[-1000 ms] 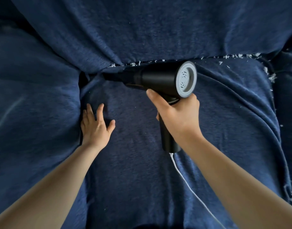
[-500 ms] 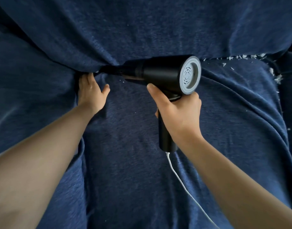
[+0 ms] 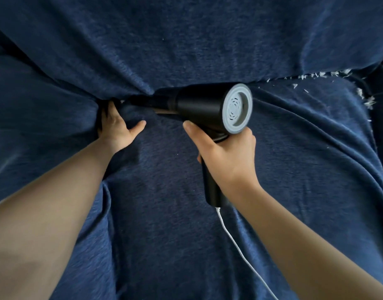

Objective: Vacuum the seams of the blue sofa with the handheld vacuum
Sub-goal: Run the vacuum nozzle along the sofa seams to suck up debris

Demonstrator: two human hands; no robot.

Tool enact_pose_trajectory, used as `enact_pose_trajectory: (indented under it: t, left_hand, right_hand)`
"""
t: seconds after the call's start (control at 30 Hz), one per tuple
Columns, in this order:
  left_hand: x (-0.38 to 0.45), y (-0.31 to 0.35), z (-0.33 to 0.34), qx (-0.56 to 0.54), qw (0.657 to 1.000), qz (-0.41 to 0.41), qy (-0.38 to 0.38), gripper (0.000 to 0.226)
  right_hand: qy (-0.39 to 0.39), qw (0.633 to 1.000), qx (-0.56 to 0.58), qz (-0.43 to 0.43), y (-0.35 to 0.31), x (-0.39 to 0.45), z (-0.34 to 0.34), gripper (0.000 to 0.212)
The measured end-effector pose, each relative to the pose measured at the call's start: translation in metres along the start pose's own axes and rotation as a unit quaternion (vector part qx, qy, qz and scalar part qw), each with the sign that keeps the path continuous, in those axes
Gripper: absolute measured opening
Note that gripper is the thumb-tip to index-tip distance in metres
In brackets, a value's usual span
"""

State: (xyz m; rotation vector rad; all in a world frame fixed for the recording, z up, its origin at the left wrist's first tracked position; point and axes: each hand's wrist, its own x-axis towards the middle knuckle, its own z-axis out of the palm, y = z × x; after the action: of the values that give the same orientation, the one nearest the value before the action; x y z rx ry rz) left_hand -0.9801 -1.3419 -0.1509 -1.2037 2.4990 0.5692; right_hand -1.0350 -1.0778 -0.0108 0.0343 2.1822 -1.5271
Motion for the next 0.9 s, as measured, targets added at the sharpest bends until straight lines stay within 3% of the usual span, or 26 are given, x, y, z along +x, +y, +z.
enact_pose_trajectory:
  t: [0.33, 0.5, 0.67, 0.9]
  left_hand:
    - [0.003, 0.004, -0.001, 0.056, 0.998, -0.029, -0.015, 0.117]
    - [0.0, 0.005, 0.001, 0.019, 0.999, -0.021, 0.02, 0.116]
    - [0.0, 0.006, 0.0, 0.032, 0.999, -0.017, 0.009, 0.11]
    - [-0.005, 0.012, -0.003, 0.071, 0.997, -0.016, -0.012, 0.108]
  right_hand:
    - [-0.004, 0.999, 0.01, -0.038, 0.002, -0.019, -0.01, 0.033]
    - [-0.015, 0.999, 0.013, -0.026, 0.004, -0.009, 0.011, 0.034]
    - [0.001, 0.998, -0.006, -0.055, 0.005, -0.001, 0.025, 0.031]
    - [0.073, 0.997, 0.009, 0.025, 0.015, -0.017, -0.02, 0.036]
